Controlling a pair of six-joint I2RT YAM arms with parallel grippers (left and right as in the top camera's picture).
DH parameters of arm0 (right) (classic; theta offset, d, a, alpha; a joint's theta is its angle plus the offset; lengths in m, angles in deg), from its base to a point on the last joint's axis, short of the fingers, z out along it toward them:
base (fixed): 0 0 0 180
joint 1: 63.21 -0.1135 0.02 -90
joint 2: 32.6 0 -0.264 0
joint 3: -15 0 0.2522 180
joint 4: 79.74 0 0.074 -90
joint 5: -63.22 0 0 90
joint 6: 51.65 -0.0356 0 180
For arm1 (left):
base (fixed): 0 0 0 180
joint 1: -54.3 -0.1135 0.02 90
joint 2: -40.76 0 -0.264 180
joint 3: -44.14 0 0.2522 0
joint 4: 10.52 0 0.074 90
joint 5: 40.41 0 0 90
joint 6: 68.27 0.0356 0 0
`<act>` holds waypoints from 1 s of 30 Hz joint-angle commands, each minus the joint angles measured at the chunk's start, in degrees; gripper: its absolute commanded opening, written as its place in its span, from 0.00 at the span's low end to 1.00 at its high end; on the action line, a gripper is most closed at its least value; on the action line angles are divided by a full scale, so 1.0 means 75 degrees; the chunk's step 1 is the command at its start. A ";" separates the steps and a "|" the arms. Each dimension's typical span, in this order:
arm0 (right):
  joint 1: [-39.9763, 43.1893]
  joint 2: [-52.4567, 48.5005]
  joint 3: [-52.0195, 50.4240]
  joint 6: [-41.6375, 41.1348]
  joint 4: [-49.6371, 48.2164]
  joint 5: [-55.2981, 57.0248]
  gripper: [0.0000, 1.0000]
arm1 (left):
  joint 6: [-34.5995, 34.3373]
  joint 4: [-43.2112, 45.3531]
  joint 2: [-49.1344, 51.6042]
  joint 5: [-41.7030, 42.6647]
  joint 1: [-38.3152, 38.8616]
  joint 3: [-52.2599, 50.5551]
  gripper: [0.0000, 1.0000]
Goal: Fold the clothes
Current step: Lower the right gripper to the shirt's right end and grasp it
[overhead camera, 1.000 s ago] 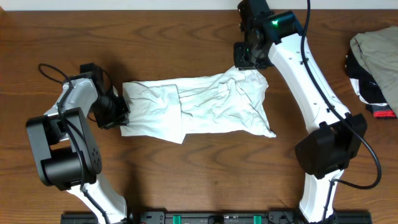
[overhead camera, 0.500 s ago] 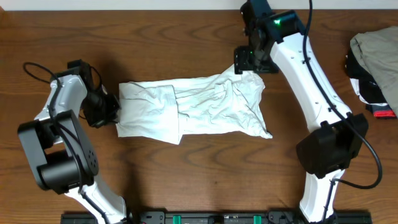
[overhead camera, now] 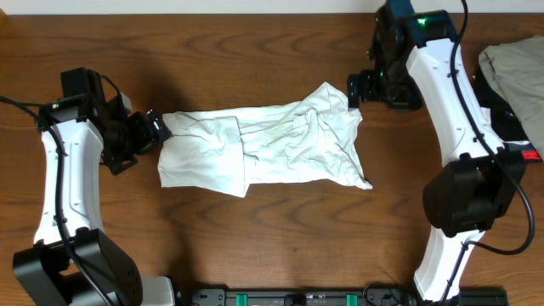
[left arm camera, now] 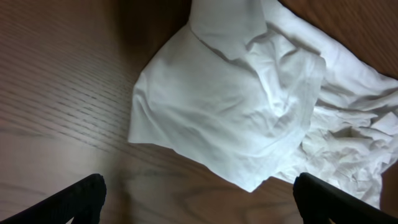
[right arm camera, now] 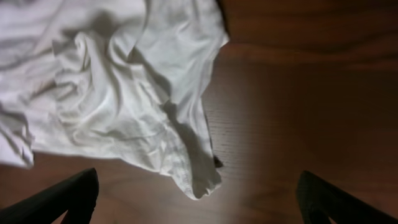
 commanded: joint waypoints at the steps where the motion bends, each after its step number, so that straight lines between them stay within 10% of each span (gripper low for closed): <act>1: 0.0221 0.0125 -0.0507 0.0915 -0.0172 -0.1040 0.99 | -0.0047 -0.0122 0.0012 0.0157 -0.0017 0.0102 0.98; 30: 0.1387 0.0125 -0.4395 0.2162 -0.2809 -0.3870 0.99 | -0.0044 -0.0213 0.0012 0.0154 -0.0017 0.0099 0.98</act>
